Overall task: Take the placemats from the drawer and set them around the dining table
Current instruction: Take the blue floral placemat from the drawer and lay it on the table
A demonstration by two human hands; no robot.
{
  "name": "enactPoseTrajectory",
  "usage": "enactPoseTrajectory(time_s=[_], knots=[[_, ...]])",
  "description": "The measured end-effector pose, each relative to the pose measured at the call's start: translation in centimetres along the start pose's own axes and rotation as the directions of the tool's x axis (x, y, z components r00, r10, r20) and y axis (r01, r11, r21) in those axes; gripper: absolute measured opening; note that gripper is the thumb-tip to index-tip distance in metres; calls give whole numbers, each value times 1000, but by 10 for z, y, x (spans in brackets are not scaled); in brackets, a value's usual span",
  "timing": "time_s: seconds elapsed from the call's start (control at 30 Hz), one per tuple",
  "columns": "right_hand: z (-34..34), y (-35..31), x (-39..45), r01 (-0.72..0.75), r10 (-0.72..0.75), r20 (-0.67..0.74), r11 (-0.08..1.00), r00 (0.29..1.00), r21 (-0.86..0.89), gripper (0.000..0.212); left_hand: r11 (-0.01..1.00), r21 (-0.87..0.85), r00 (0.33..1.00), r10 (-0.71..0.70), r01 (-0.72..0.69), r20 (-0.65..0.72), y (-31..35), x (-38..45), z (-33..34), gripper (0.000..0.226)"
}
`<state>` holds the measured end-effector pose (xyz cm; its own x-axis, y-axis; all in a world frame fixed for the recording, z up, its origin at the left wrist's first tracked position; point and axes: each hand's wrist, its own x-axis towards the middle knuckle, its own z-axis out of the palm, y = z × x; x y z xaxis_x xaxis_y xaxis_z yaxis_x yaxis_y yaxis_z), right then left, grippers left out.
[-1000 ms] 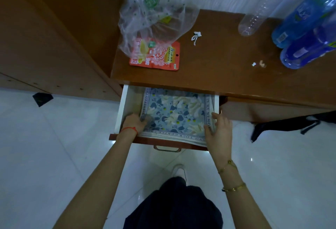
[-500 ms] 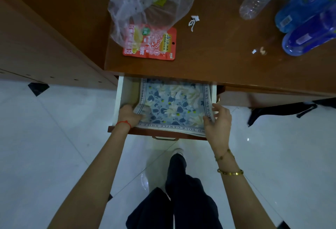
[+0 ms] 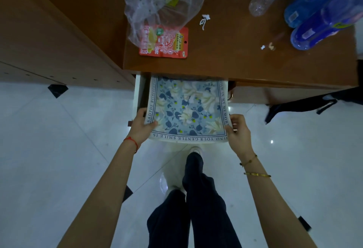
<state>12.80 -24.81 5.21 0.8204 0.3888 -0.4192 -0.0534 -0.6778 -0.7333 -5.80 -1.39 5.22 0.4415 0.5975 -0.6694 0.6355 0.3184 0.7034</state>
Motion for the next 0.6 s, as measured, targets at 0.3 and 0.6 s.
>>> enactPoseTrajectory(time_s=[0.3, 0.6], knots=[[-16, -9, -70, -102, 99, 32, 988, 995, 118, 20, 998, -48, 999, 35, -34, 20, -15, -89, -10, 42], [-99, -54, -202, -54, 49, 22, 955, 999, 293, 33, 984, -15, 982, 178, -178, 58, 24, -236, -40, 45]])
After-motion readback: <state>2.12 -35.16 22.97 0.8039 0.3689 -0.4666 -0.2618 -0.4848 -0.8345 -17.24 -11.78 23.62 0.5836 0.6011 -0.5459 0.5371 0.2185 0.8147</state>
